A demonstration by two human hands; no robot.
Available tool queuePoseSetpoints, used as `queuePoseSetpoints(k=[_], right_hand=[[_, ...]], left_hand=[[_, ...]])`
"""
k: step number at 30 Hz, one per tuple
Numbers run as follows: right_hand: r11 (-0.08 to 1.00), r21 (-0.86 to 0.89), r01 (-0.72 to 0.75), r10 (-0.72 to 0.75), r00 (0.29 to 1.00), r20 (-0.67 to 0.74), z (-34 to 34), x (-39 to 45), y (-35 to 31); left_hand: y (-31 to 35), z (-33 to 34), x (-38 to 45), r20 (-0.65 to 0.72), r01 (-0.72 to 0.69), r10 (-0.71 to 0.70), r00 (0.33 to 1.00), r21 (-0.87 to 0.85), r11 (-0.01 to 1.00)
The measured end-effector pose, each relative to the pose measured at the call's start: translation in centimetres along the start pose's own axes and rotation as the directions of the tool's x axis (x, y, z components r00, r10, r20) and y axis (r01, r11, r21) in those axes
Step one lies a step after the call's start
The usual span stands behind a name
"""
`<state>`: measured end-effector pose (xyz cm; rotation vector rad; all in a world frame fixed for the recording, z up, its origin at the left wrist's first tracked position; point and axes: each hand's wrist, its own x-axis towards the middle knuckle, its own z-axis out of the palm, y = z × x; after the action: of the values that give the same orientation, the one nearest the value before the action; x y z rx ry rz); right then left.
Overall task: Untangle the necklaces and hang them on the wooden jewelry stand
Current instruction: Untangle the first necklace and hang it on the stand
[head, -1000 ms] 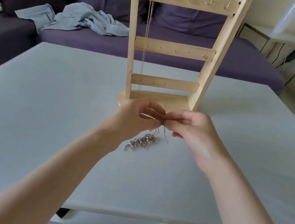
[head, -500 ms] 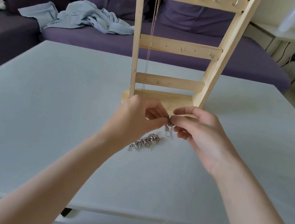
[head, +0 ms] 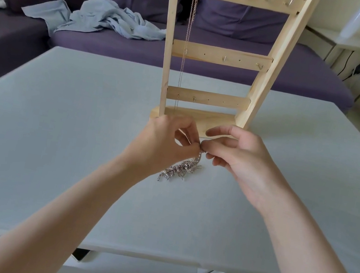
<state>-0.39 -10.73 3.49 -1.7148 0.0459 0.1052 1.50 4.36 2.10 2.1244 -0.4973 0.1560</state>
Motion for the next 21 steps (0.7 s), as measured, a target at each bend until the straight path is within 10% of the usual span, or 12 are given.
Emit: queuePoseSetpoints(k=[14, 21], right_hand=[[0.922, 0.319, -0.219, 0.202, 0.976, 0.086, 0.2, 0.1, -0.2], [0.890, 0.403, -0.214, 0.186, 0.977, 0.107, 0.2, 0.2, 0.0]], left_hand=[[0.8, 1.2, -0.4, -0.055, -0.209, 0.213, 0.975, 0.073, 0.975], [0.3, 1.0, 0.0, -0.100, -0.086, 0.085, 0.991, -0.003, 0.996]])
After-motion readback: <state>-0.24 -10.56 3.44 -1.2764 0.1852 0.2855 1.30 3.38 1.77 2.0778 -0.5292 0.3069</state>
